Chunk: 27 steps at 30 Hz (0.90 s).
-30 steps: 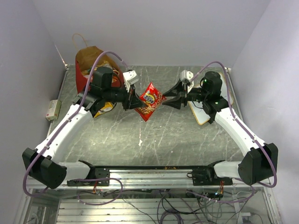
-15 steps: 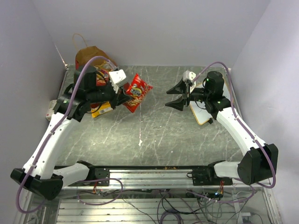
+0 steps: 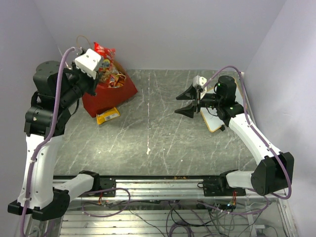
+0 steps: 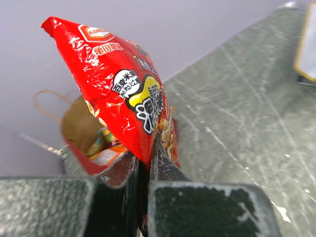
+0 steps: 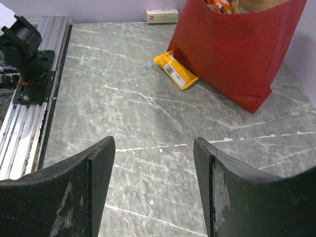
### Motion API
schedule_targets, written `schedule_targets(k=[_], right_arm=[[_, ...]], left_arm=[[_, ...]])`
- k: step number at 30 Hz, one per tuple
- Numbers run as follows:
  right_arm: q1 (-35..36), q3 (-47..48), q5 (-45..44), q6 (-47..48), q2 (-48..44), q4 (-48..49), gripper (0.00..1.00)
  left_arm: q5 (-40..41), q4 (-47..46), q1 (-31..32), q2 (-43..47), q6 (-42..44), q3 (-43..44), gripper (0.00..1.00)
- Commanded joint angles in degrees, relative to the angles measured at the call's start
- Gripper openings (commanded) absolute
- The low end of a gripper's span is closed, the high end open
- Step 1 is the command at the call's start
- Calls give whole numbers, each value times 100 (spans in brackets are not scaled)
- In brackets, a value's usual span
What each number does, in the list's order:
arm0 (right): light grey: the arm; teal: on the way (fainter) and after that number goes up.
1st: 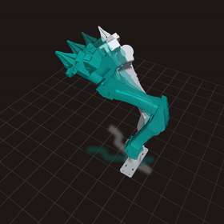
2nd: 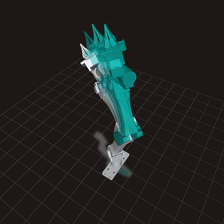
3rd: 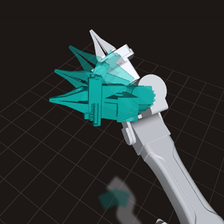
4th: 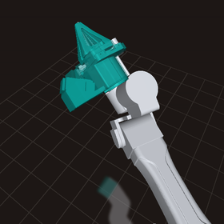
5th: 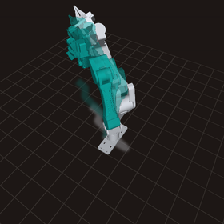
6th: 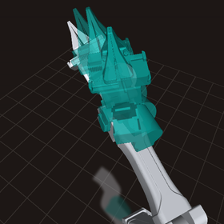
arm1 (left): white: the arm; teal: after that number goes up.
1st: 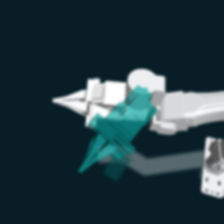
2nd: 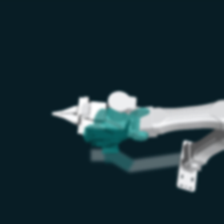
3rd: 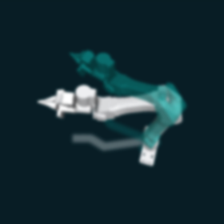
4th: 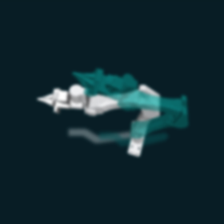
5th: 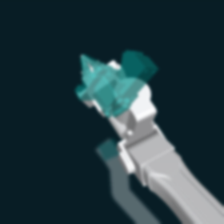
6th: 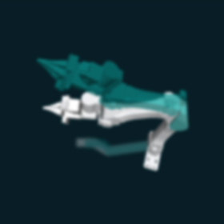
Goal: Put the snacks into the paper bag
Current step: Place the snack in the paper bag.
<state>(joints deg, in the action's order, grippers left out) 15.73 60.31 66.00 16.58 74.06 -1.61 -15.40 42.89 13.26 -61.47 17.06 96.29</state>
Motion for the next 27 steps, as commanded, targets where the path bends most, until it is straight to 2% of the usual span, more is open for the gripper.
schedule_targets(k=[1, 5, 14, 19, 27], right_arm=[[-30, -97, -46, 78, -91, 44, 65], [-35, -154, -47, 54, -119, 104, 65], [-43, -251, -53, 6, -144, 225, 65], [-43, -260, -43, -16, -138, 294, 66], [-48, -437, -54, -14, -170, 360, 66]], left_arm=[[1590, -195, -43, -272, 191, 338, 7], [2166, -350, -47, -655, 404, 564, 7], [2649, -796, -65, -1676, 131, 791, 7], [2549, -1098, -272, -2263, -174, 898, 7], [2045, -1106, -618, -3332, -1116, 1372, 7]])
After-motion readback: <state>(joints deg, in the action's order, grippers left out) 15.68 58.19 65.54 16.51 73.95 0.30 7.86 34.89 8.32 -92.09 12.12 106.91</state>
